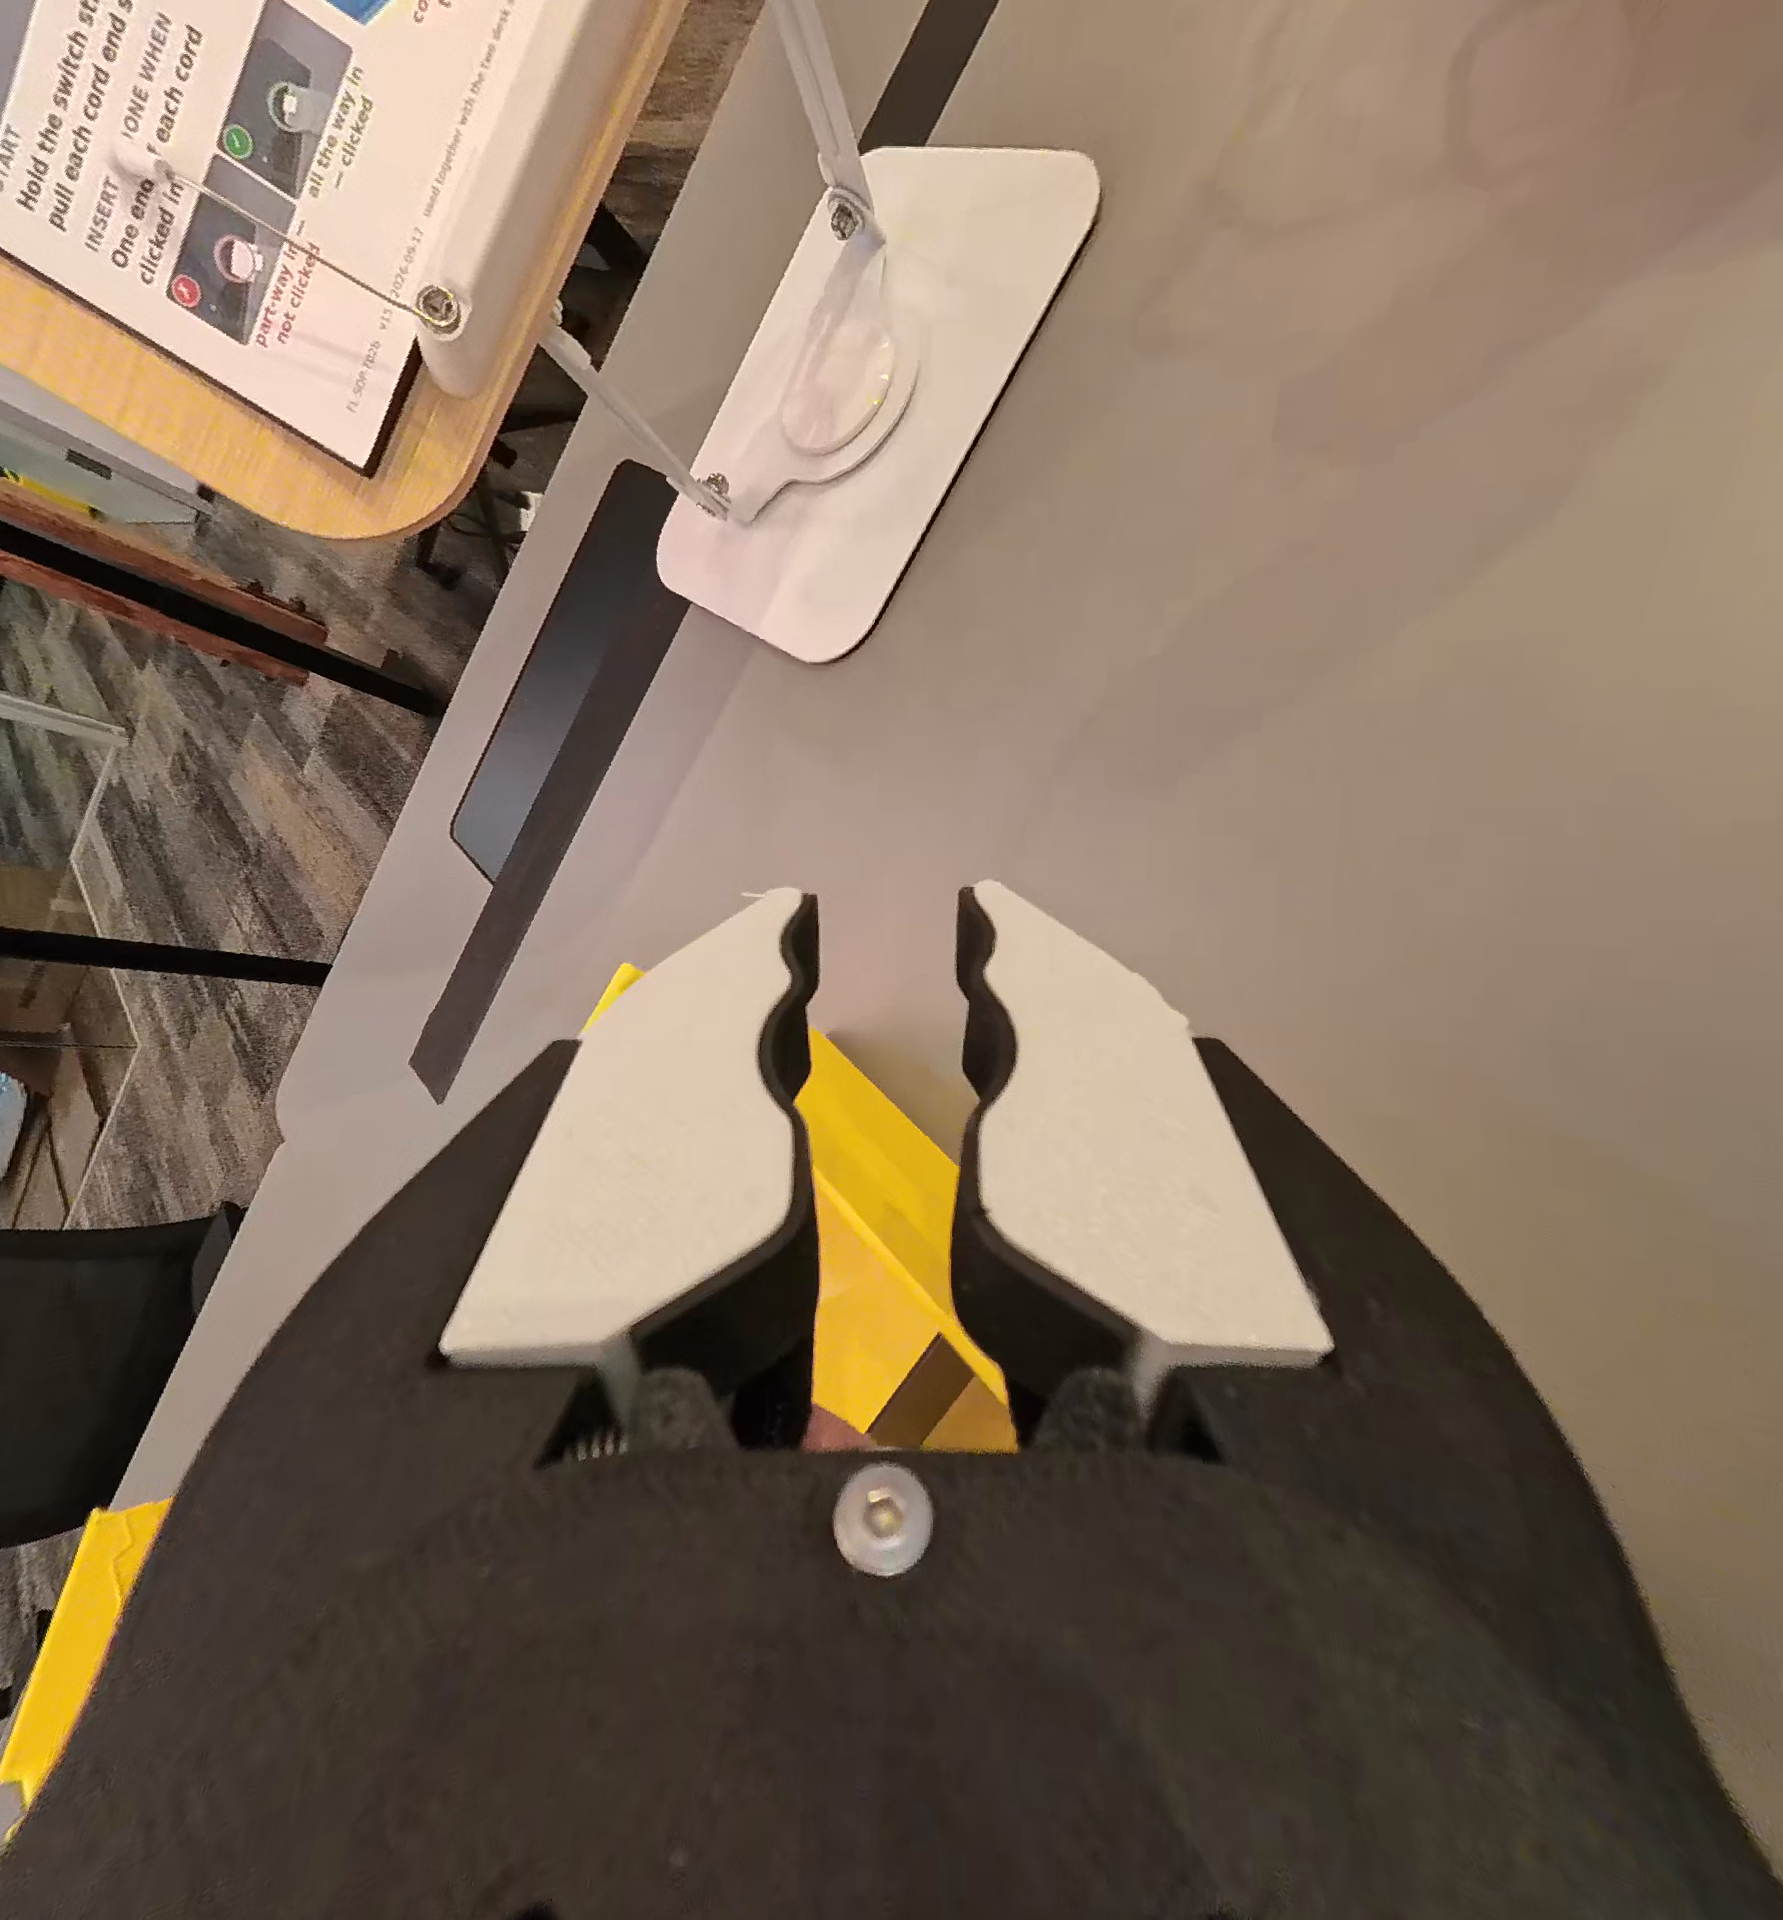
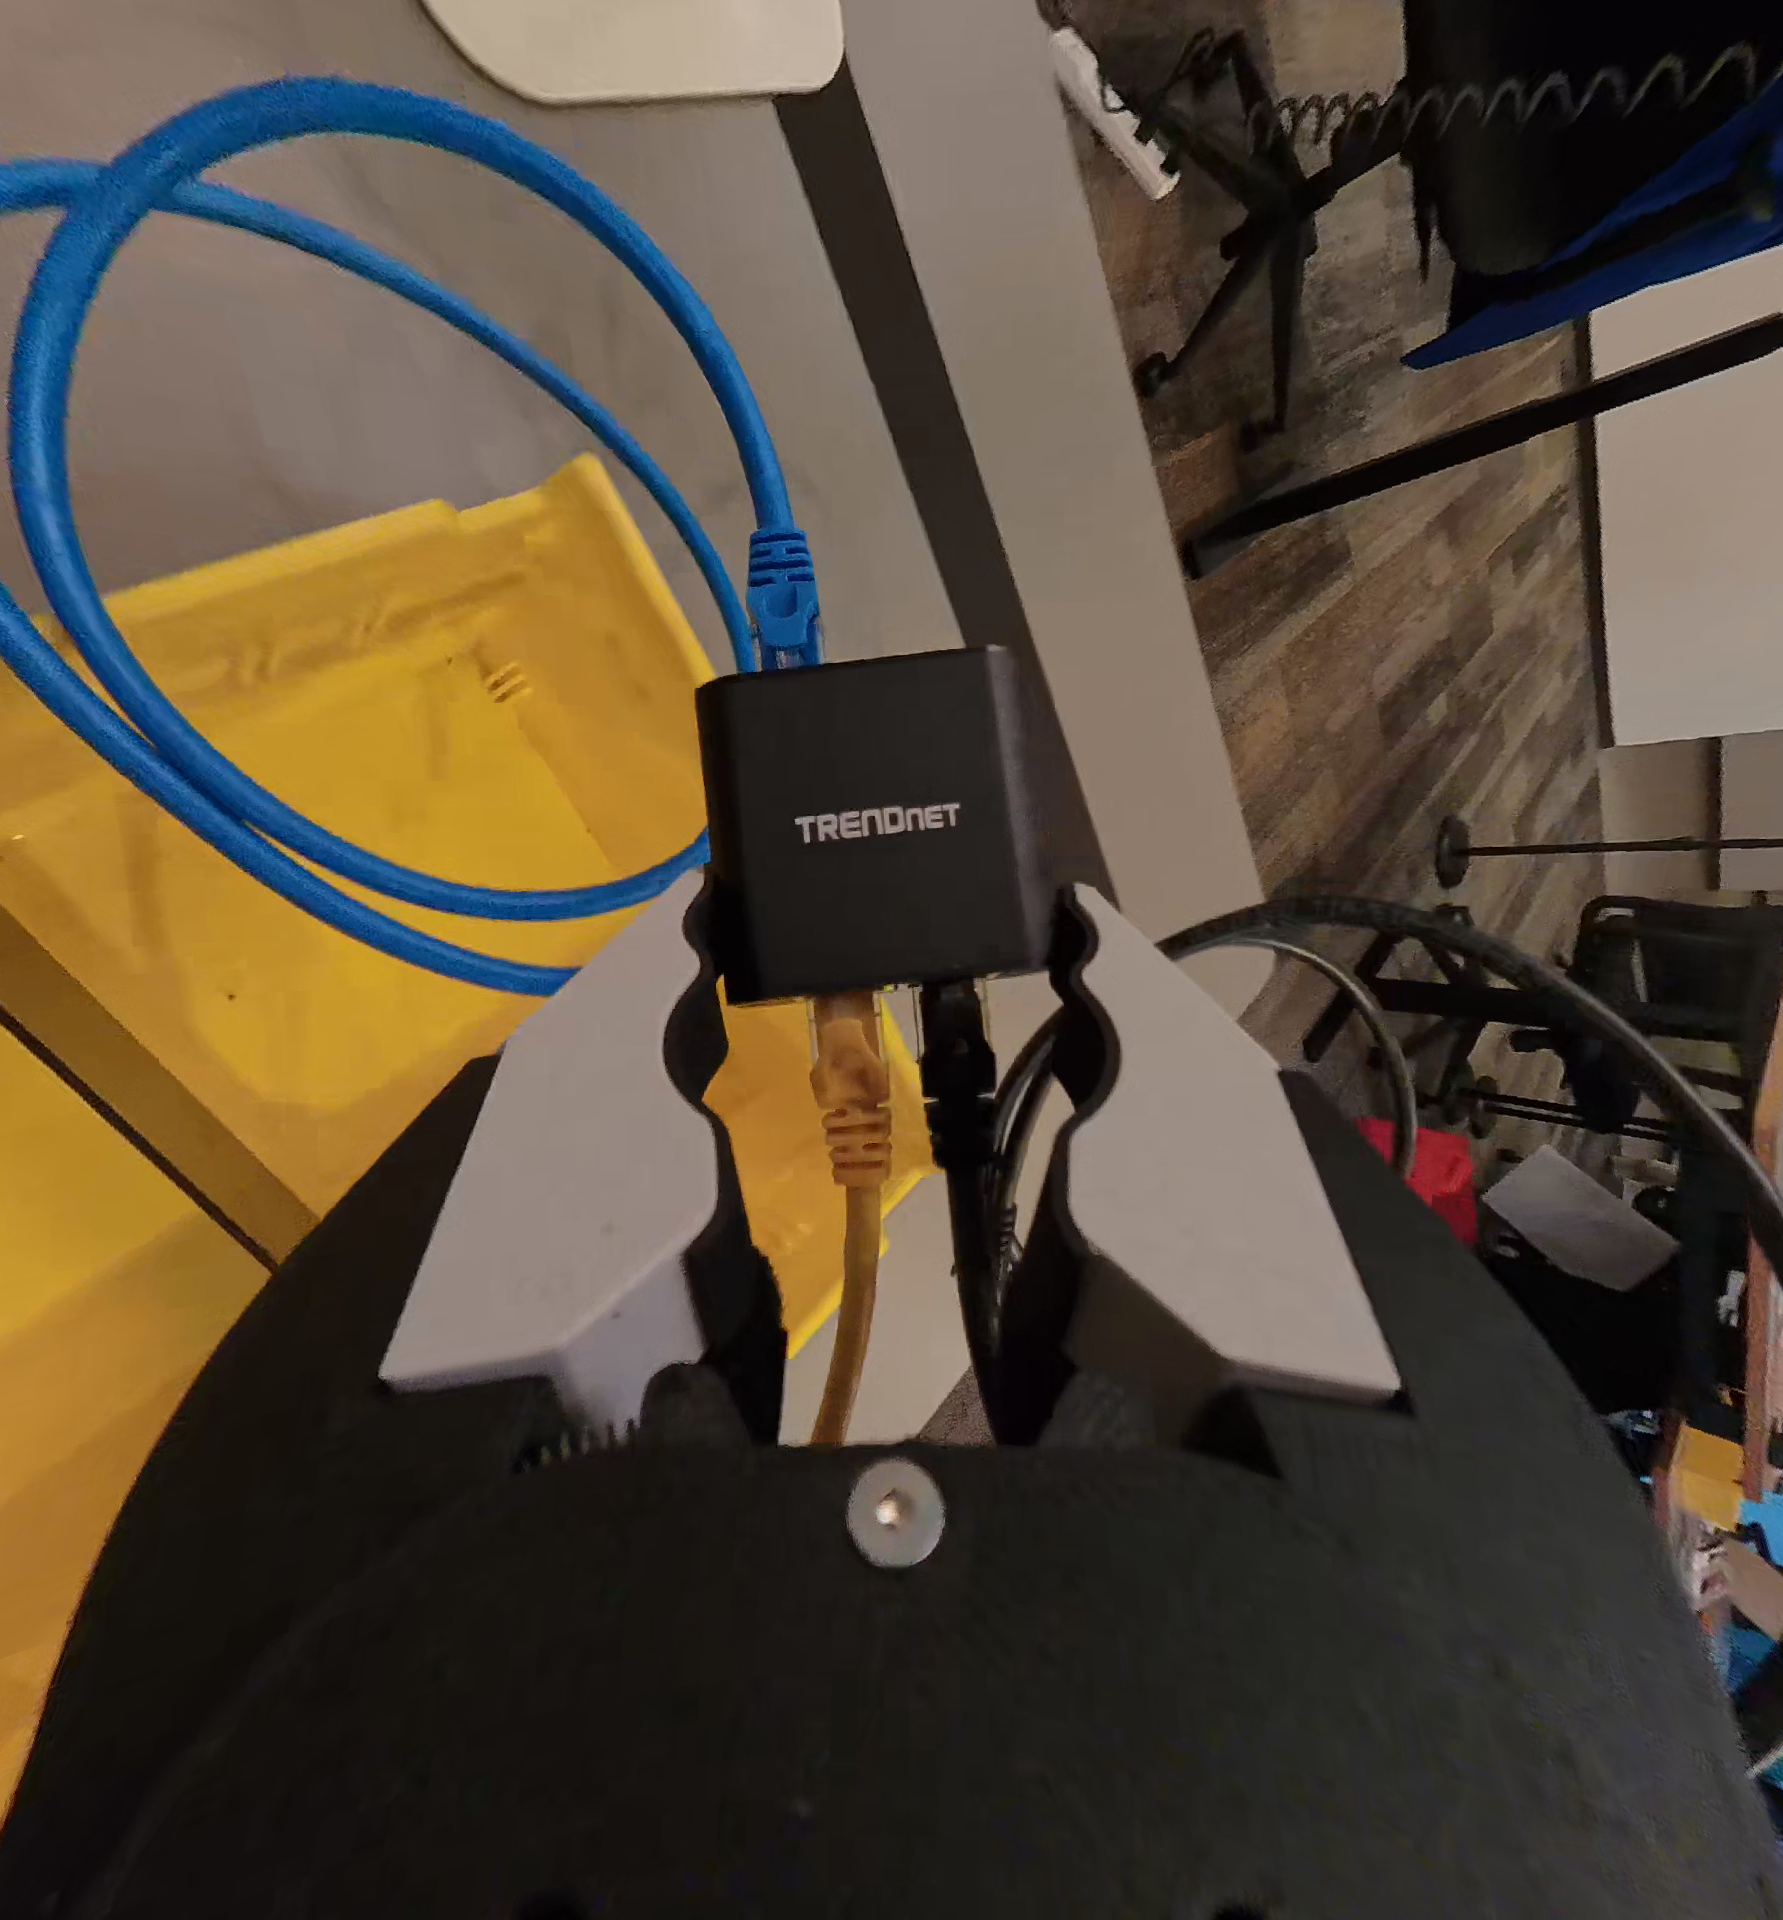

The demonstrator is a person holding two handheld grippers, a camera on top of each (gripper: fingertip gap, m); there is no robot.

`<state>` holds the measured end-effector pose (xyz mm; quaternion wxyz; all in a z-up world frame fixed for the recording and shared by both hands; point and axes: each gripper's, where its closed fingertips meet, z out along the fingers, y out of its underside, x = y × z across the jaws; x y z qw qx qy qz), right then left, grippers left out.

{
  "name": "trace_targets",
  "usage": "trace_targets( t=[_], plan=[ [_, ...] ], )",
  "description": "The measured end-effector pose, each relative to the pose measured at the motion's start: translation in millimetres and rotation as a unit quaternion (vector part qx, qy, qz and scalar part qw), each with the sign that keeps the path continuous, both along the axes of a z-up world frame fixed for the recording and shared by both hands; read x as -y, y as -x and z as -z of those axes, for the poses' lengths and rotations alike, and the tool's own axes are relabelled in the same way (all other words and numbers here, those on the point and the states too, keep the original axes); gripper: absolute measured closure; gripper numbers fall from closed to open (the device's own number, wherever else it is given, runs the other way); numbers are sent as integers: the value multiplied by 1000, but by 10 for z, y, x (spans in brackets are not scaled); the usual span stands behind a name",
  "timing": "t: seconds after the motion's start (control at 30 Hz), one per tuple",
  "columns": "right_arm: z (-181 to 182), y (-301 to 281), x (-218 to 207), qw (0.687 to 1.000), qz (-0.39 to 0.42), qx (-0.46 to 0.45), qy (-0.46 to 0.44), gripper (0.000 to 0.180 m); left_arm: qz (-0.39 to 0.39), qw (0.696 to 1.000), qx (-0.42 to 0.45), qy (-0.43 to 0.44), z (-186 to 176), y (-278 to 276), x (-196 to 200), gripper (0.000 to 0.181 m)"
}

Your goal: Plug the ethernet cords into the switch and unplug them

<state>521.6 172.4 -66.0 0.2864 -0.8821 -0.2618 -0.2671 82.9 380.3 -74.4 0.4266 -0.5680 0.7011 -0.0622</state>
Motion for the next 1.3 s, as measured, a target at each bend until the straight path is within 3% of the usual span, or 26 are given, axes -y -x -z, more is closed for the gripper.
trace_targets(
  t=[0.37,0.7,1.0,1.23,1.3],
  plan=[
    [669,46,111,997,-10,0,80,118,3,1000,-5,-3,36,-13,20,156],
    [1448,-71,363,969,42,19,241,118,4,1000,-8,-3,61,-8,21,156],
    [1422,-44,516,935,107,-9,337,115,2,1000,-13,-6,40,12,4,155],
    [1082,246,859,895,164,-75,408,103,-1,1000,-20,0,78,22,-19,155],
    [927,312,905,897,166,-70,403,108,-1,1000,-23,-2,85,24,-18,154]
  ],
)
